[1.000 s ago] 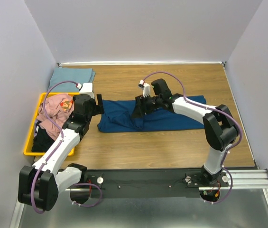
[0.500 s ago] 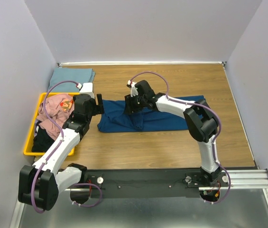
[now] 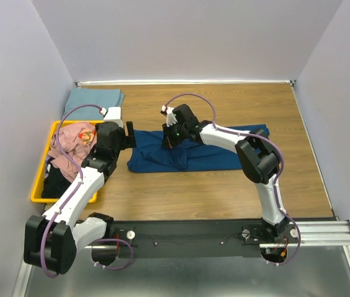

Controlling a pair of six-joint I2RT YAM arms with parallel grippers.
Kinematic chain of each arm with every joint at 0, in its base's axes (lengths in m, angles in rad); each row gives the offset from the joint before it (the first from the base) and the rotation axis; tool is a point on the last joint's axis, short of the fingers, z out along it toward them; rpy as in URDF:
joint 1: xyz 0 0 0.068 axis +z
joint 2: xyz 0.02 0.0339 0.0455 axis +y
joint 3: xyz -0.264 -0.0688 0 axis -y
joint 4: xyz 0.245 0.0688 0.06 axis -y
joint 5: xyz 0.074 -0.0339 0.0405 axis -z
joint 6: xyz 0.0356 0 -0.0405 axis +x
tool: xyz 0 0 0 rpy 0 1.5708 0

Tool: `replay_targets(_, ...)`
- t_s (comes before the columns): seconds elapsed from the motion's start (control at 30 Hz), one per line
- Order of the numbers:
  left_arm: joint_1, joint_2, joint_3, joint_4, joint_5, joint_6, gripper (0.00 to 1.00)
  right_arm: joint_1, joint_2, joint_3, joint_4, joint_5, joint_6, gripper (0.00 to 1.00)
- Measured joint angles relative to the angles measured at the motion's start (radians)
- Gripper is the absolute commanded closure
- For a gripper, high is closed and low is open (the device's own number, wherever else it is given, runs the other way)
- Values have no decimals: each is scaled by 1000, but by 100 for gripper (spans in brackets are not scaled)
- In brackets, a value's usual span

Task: Fold and stack the t-shirts
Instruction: Fold the tshirt

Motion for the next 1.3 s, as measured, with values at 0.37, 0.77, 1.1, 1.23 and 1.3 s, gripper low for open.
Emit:
replay_targets(0.37, 0, 0, 2, 0, 0, 0, 14, 42, -91, -87, -24, -76, 12, 99)
replay_targets(0.77, 0, 8, 4, -3, -1, -31, 18, 171, -144, -170, -111, -248, 56, 80)
replay_targets(1.1, 75, 169, 74, -19, 48, -107, 23, 177, -179, -140, -257, -214, 29, 71)
replay_targets(1.23, 75, 288, 139, -16, 87, -129, 28, 119, -287, -152, -287, -80, 27, 72)
replay_targets(1.3, 75, 367, 187, -21, 105, -135, 30, 15, -362, -168, -288, -26, 34, 72)
